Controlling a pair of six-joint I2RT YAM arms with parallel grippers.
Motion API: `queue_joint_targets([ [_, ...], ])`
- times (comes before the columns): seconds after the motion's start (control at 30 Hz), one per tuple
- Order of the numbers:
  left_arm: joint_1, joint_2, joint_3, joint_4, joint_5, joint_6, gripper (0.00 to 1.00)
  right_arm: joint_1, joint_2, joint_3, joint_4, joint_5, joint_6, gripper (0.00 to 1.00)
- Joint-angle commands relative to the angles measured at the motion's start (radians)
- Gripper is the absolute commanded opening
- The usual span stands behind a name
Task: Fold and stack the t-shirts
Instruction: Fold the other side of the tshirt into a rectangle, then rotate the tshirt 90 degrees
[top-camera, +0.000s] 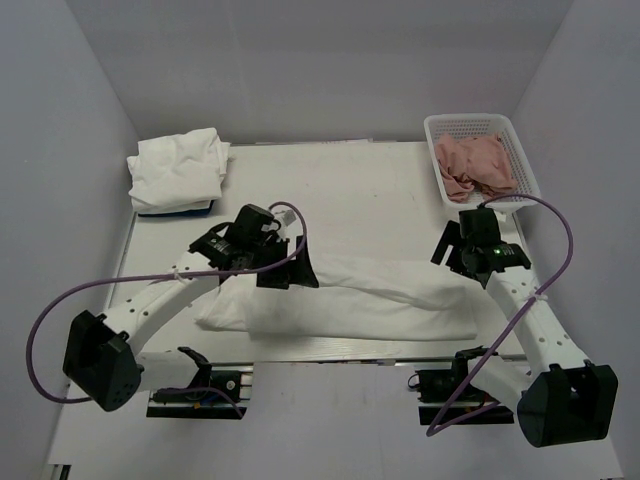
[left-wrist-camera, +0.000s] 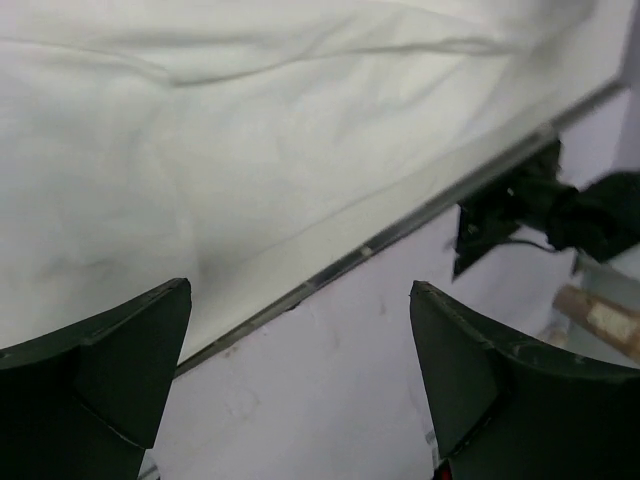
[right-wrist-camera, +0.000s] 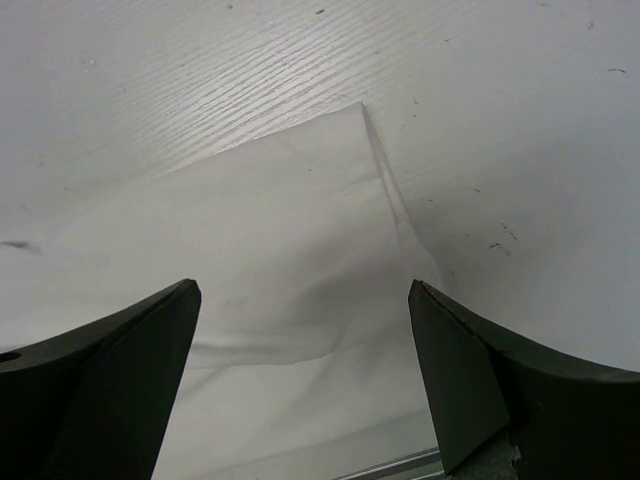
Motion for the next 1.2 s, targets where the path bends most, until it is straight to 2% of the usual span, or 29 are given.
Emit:
queue_joint_targets([
  [0.0, 0.016, -0.019, 0.044, -0.163, -0.253, -0.064, 1.0, 0.001, -0.006, -0.017, 0.062, -0.09, -0.031, 0.9],
  [0.07, 0.045, -0.008, 0.068, -0.272, -0.413, -0.098, 1.0, 0.0, 0.011, -0.02, 0.066, -0.13, -0.034, 0.9],
  [0.1, 0.056, 0.001, 0.068, -0.292, -0.451, -0.116, 1.0, 0.001, 0.018, -0.02, 0.069, -0.145, -0.033, 0.9],
  [0.17, 0.098, -0.021, 0.056, -0.293, -0.513, -0.155, 1.0, 0.003, 0.046, -0.016, 0.067, -0.164, -0.037, 0.9],
  [0.23, 0.134, -0.032, 0.002, -0.236, -0.514, -0.167, 1.0, 0.001, 0.067, -0.014, 0.07, -0.187, -0.04, 0.9],
  [0.3, 0.181, -0.048, -0.079, -0.175, -0.439, -0.167, 1.0, 0.003, 0.077, -0.025, 0.085, -0.197, -0.043, 0.9],
  [0.33, 0.192, -0.048, -0.111, -0.083, -0.384, -0.167, 1.0, 0.004, 0.096, -0.031, 0.095, -0.196, -0.042, 0.9],
  [0.37, 0.201, -0.039, -0.144, -0.032, -0.274, -0.167, 1.0, 0.003, 0.101, -0.033, 0.098, -0.197, -0.036, 0.9],
  [0.4, 0.212, -0.016, -0.199, 0.015, -0.223, -0.167, 1.0, 0.003, 0.116, -0.042, 0.098, -0.198, -0.037, 0.9],
  [0.47, 0.226, 0.015, -0.24, 0.088, -0.164, -0.167, 1.0, 0.003, 0.133, -0.048, 0.109, -0.199, -0.039, 0.9],
  [0.63, 0.27, 0.107, -0.264, 0.186, -0.225, -0.167, 1.0, 0.003, 0.187, -0.097, 0.145, -0.217, -0.031, 0.9],
  [0.7, 0.306, 0.168, -0.224, 0.209, -0.225, -0.156, 1.0, 0.004, 0.222, -0.122, 0.174, -0.234, -0.034, 0.9],
  [0.83, 0.362, 0.363, -0.077, 0.258, -0.225, -0.104, 1.0, 0.018, 0.294, -0.18, 0.225, -0.228, -0.057, 0.9],
  [0.93, 0.408, 0.567, 0.127, 0.235, -0.242, -0.051, 1.0, 0.046, 0.356, -0.192, 0.239, -0.266, -0.08, 0.9],
  [1.0, 0.418, 0.691, 0.322, 0.206, -0.226, -0.028, 1.0, 0.072, 0.37, -0.195, 0.24, -0.3, -0.089, 0.9],
  [1.03, 0.43, 0.825, 0.47, 0.197, -0.181, -0.005, 1.0, 0.104, 0.368, -0.186, 0.231, -0.294, -0.102, 0.9],
  [1.1, 0.43, 0.966, 0.631, 0.186, -0.135, 0.008, 1.0, 0.156, 0.368, -0.159, 0.204, -0.289, -0.114, 0.9],
  [1.13, 0.43, 1.036, 0.825, 0.165, -0.105, 0.008, 1.0, 0.191, 0.365, -0.151, 0.176, -0.299, -0.143, 0.9],
  [1.17, 0.421, 1.114, 0.946, 0.134, -0.095, 0.008, 1.0, 0.236, 0.365, -0.111, 0.161, -0.314, -0.157, 0.9],
])
